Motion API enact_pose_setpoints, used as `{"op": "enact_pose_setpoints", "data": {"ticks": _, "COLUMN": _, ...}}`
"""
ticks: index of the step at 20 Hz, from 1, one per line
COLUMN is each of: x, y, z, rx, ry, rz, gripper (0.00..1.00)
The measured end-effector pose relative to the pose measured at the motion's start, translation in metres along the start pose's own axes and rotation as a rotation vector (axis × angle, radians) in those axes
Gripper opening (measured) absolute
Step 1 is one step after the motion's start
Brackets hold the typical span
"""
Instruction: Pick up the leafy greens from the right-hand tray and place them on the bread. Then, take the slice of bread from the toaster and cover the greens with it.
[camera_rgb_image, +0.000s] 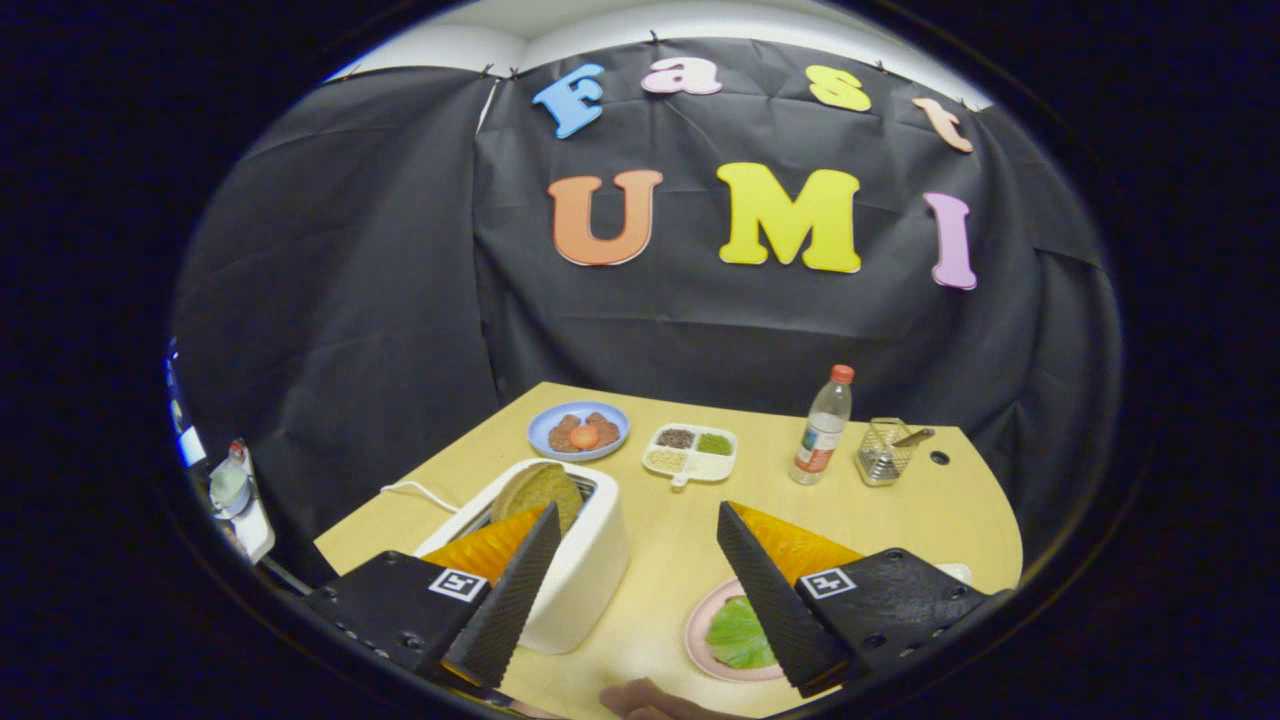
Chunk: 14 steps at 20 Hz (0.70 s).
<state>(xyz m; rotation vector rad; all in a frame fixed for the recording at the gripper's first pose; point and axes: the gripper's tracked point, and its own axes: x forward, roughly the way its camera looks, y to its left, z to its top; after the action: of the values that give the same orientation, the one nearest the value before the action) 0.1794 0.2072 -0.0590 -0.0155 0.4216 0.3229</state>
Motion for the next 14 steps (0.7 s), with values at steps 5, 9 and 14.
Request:
{"op": "enact_pose_setpoints", "data": {"ticks": 5, "x": 0.040, "y": 0.036, "z": -0.001, "rx": 0.030, "ry": 0.057, "rz": -0.017, "gripper": 0.97}}
{"op": "enact_pose_setpoints", "data": {"ticks": 9, "x": 0.073, "y": 0.054, "z": -0.018, "rx": 0.045, "ry": 0.135, "rz": -0.011, "gripper": 0.97}}
{"op": "enact_pose_setpoints", "data": {"ticks": 14, "x": 0.095, "y": 0.055, "z": -0.035, "rx": 0.062, "ry": 0.189, "rz": -0.030, "gripper": 0.93}}
